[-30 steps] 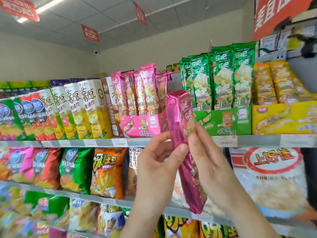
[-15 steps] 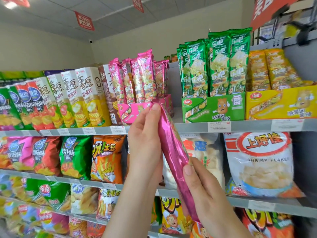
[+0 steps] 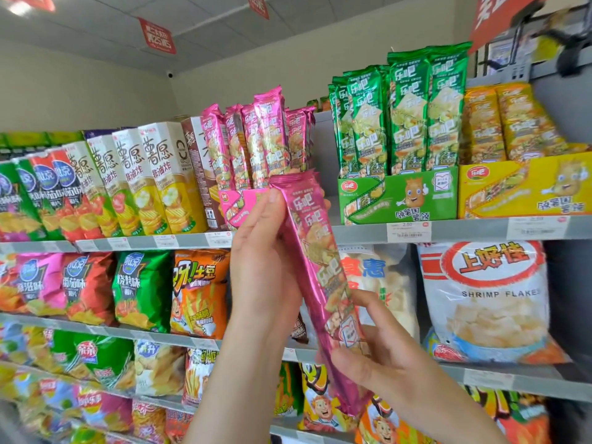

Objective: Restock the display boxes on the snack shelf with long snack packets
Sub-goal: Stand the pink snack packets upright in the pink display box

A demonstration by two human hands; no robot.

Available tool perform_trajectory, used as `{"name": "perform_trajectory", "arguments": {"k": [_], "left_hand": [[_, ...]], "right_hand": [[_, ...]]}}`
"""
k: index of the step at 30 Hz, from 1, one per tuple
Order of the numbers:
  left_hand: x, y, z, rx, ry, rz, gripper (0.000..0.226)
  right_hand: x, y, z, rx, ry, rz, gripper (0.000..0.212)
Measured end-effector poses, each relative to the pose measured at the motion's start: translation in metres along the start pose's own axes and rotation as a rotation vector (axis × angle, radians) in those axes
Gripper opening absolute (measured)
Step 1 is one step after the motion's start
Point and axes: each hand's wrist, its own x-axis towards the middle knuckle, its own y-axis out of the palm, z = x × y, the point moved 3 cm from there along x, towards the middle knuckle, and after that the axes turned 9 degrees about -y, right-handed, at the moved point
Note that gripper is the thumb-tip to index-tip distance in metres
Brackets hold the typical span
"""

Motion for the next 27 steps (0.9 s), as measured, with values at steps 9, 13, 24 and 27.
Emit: {"name": "perform_trajectory", "arguments": {"k": [9,13,24,27], "left_hand": [[0.008,-0.002,-0.006,0.125,0.144,-0.038,0.032],[0.009,-0.002,-0.004,0.142,0.097,-0.032,0.028],[0.001,0.008,-0.015,0.521,0.290,0.029,0.018],[0.002,0.006,-0.014,0.487,0.298,0.013,0.029]], "right_hand": [[-0.008,-0.010,-0.004,-0.120,-0.067,-0.196,0.043],[-0.009,-0.016,-0.006,-0.103,-0.079,-0.200,0.040],[-0.012,-0.025,0.001,-0.603,-0.275,-0.423,0.044],[-0.014,-0.023,0.002,-0.444,-0.284,-0.367,0.039]]}}
